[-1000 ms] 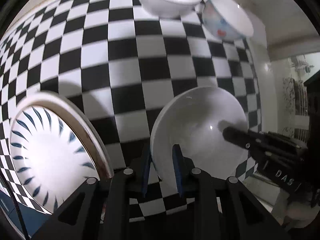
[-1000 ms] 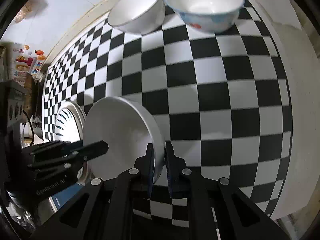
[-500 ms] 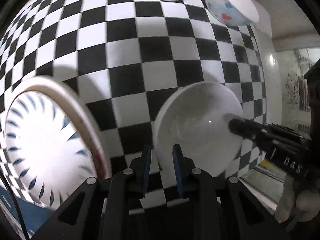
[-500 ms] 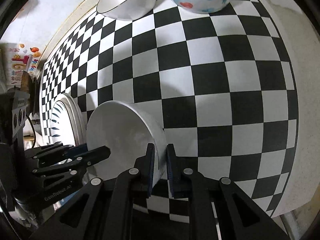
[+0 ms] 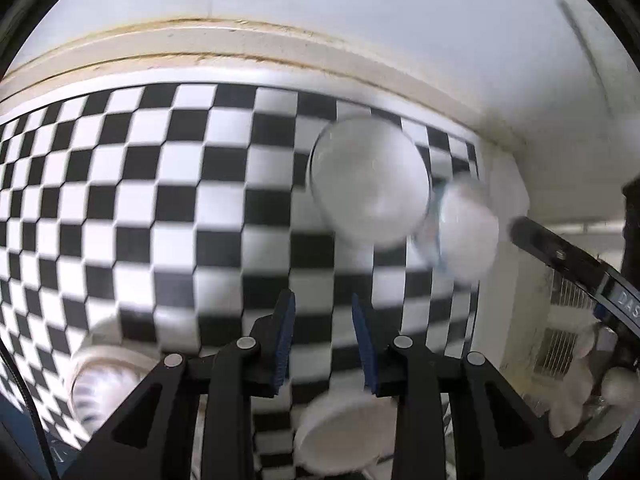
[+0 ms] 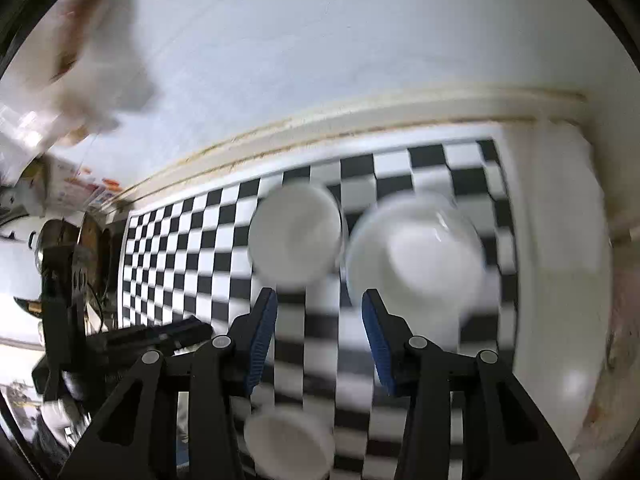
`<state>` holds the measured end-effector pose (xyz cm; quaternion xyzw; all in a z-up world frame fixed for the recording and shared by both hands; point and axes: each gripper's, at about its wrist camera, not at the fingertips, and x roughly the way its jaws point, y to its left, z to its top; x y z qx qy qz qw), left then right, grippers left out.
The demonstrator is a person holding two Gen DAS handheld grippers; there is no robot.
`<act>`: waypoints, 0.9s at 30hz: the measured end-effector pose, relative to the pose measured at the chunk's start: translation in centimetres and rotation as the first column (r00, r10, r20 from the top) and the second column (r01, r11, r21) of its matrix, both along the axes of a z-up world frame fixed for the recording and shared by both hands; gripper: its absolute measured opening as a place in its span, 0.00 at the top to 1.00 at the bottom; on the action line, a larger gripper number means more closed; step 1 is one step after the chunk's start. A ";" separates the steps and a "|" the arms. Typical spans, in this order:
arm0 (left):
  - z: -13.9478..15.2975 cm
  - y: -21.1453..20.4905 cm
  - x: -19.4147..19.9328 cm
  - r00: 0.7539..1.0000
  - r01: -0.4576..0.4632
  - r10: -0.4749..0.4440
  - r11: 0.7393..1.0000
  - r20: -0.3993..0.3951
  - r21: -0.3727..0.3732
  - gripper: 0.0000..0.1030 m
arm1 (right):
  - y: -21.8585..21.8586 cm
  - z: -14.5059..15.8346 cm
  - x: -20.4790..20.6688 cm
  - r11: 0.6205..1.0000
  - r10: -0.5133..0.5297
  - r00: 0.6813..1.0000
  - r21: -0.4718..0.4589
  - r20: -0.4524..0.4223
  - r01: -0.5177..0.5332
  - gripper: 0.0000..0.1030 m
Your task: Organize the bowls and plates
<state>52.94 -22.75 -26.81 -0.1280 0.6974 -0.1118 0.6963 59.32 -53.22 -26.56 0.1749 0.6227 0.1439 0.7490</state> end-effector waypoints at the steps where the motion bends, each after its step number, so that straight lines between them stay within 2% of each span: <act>1: -0.8 -0.2 1.0 1.000 0.001 -0.001 1.000 -0.012 0.005 0.74 | 0.6 -0.9 2.0 1.000 0.011 1.000 0.003 -0.016 -0.011 0.54; 4: -3.4 -0.9 3.6 0.997 -0.004 0.003 1.000 -0.074 -0.009 0.74 | 2.1 -3.8 6.8 0.998 0.045 0.997 -0.049 -0.060 -0.048 0.54; 9: -6.1 -1.3 4.9 0.992 -0.029 0.027 1.000 -0.121 -0.013 0.74 | 3.9 -8.3 11.2 0.988 0.113 0.980 -0.082 -0.164 -0.128 0.55; 11: -7.0 -1.5 5.0 0.991 -0.029 0.027 0.999 -0.130 -0.015 0.75 | 4.3 -9.8 11.9 0.985 0.131 0.973 -0.087 -0.192 -0.150 0.59; 13: -7.7 -1.6 5.0 0.991 -0.032 0.029 0.999 -0.134 -0.023 0.75 | 4.7 -10.9 12.3 0.981 0.153 0.964 -0.086 -0.216 -0.175 0.73; 15: -8.1 -1.7 4.9 0.991 -0.030 0.026 0.999 -0.132 -0.034 0.79 | 4.9 -11.5 12.3 0.981 0.165 0.958 -0.062 -0.235 -0.184 0.82; 22: -6.6 -2.0 4.8 0.994 -0.017 0.018 1.000 -0.107 0.004 0.79 | 6.1 -11.5 11.5 0.973 0.175 0.954 -0.107 -0.242 -0.206 0.83; 27: -4.3 -2.4 3.9 0.998 -0.002 0.002 1.000 -0.066 0.004 0.79 | 5.7 -9.4 10.1 0.981 0.156 0.963 -0.082 -0.219 -0.178 0.84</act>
